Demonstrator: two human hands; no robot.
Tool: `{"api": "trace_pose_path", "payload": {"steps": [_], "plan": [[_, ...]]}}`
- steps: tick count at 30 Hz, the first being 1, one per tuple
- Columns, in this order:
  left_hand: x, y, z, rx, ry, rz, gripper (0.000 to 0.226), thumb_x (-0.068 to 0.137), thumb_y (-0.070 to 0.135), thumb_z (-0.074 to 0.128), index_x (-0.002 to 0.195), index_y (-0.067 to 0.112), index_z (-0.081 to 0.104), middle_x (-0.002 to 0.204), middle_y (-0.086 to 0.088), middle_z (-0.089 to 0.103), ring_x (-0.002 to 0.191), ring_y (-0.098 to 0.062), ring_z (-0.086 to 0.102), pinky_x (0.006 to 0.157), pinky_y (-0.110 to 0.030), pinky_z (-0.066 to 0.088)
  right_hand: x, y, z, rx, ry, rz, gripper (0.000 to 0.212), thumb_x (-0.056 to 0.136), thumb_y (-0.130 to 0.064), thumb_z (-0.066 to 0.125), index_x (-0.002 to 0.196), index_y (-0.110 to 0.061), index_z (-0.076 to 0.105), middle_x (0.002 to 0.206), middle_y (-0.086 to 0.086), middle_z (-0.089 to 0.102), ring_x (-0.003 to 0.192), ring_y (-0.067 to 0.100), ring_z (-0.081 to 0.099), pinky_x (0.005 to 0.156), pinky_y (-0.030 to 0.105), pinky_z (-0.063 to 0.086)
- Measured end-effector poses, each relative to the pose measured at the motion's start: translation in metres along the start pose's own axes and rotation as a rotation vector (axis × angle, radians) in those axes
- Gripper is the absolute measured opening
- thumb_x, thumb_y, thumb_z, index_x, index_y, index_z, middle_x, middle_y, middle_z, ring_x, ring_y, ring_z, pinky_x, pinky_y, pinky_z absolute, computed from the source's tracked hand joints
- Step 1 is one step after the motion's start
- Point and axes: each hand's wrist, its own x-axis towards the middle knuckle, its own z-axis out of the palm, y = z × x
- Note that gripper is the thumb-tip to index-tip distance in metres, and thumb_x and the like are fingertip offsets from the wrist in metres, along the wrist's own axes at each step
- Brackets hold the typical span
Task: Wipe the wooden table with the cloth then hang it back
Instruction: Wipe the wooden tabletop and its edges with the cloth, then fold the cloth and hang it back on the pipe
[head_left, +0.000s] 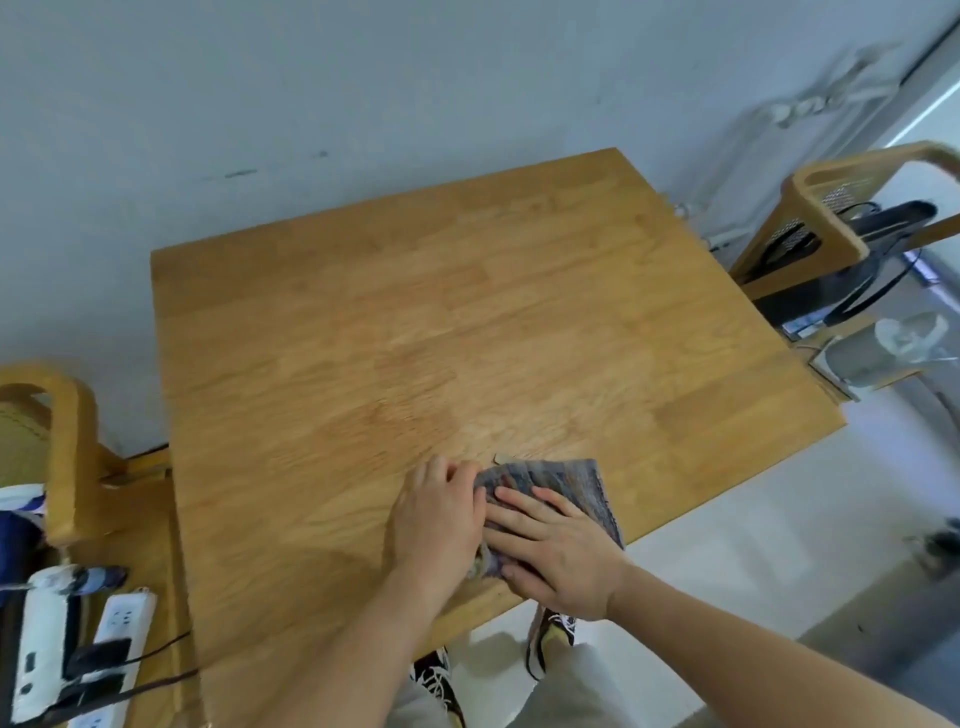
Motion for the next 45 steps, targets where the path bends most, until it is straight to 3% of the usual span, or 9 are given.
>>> {"api": "trace_pose_path", "payload": {"steps": [9,14,17,21,24,29,33,38,45], "plan": [[0.066,0.112,0.053,0.030,-0.111,0.051,0.040,0.097,0.039,0.039,0.136,0.030,0.038,0.125,0.001,0.044,0.118,-0.021,0.039,0.090,-0.037,0.044,-0.074,0.131,-0.017,0.048,0.211,0.538,0.053,0.099,-0.048,0.035,0.150,-0.040,0.031,0.160,-0.015,0.022,0.149,0.005,0.009,0.119,0.035,0.013],[0.095,0.190,0.093,0.006,-0.047,0.211,0.035,0.087,0.030,0.056,0.120,0.019,0.058,0.099,-0.003,0.056,0.092,-0.025,0.055,0.070,-0.035,0.044,-0.130,0.239,-0.035,0.063,0.262,0.796,0.056,0.100,-0.054,0.024,0.153,-0.038,0.025,0.162,-0.014,0.015,0.149,0.007,0.008,0.116,0.037,0.013],[0.119,0.245,0.109,0.002,-0.081,0.165,0.035,0.089,0.031,0.056,0.123,0.023,0.054,0.105,-0.001,0.054,0.098,-0.023,0.052,0.074,-0.035,0.040,-0.140,0.276,-0.041,0.069,0.292,0.868,0.057,0.099,-0.052,0.024,0.154,-0.035,0.023,0.162,-0.011,0.015,0.150,0.010,0.009,0.116,0.039,0.013],[0.148,0.297,0.121,-0.020,-0.133,0.111,0.029,0.095,0.037,0.042,0.123,0.030,0.047,0.118,0.004,0.048,0.112,-0.019,0.044,0.087,-0.034,0.039,-0.141,0.323,-0.057,0.277,0.288,1.116,0.057,0.101,-0.050,0.023,0.154,-0.029,0.018,0.159,0.002,0.029,0.137,0.027,0.038,0.105,0.048,0.037],[0.163,0.322,0.123,0.002,-0.159,0.086,0.027,0.096,0.039,0.042,0.120,0.029,0.048,0.118,0.005,0.048,0.112,-0.018,0.044,0.089,-0.033,0.041,-0.137,0.345,-0.067,0.509,0.310,1.170,0.044,0.103,-0.045,0.021,0.131,-0.018,0.043,0.118,0.015,0.064,0.105,0.036,0.061,0.078,0.042,0.046],[0.189,0.352,0.118,-0.180,-0.311,0.004,0.024,0.097,0.034,0.044,0.117,0.026,0.056,0.114,0.006,0.054,0.100,-0.011,0.050,0.084,-0.026,0.045,-0.141,0.372,-0.091,0.943,0.479,1.415,0.049,0.107,-0.031,0.026,0.083,-0.007,0.062,0.095,0.019,0.064,0.100,0.036,0.059,0.080,0.038,0.041],[0.214,0.381,0.088,-0.562,-0.274,-0.037,0.025,0.097,0.027,0.050,0.119,0.026,0.061,0.115,0.007,0.062,0.092,0.001,0.055,0.073,-0.007,0.041,-0.153,0.379,-0.139,1.122,0.756,1.200,0.044,0.105,-0.032,0.037,0.088,0.001,0.060,0.084,0.012,0.061,0.082,0.023,0.057,0.080,0.042,0.044],[0.243,0.421,0.011,-0.934,-0.156,0.098,0.043,0.093,0.023,0.059,0.134,0.032,0.049,0.119,0.015,0.057,0.091,0.006,0.056,0.087,-0.018,0.047,-0.148,0.349,-0.216,1.062,0.702,0.781,0.036,0.103,-0.028,0.046,0.086,0.000,0.059,0.072,0.010,0.054,0.065,0.011,0.047,0.063,0.028,0.038],[0.272,0.417,-0.074,-0.971,-0.249,0.276,0.003,0.085,0.020,0.068,0.083,0.020,0.066,0.081,0.000,0.061,0.075,-0.010,0.053,0.072,-0.026,0.045,-0.120,0.320,-0.291,1.052,0.680,0.615,0.034,0.098,-0.017,0.057,0.071,0.003,0.053,0.061,0.002,0.043,0.053,0.007,0.038,0.053,0.023,0.032]]}}
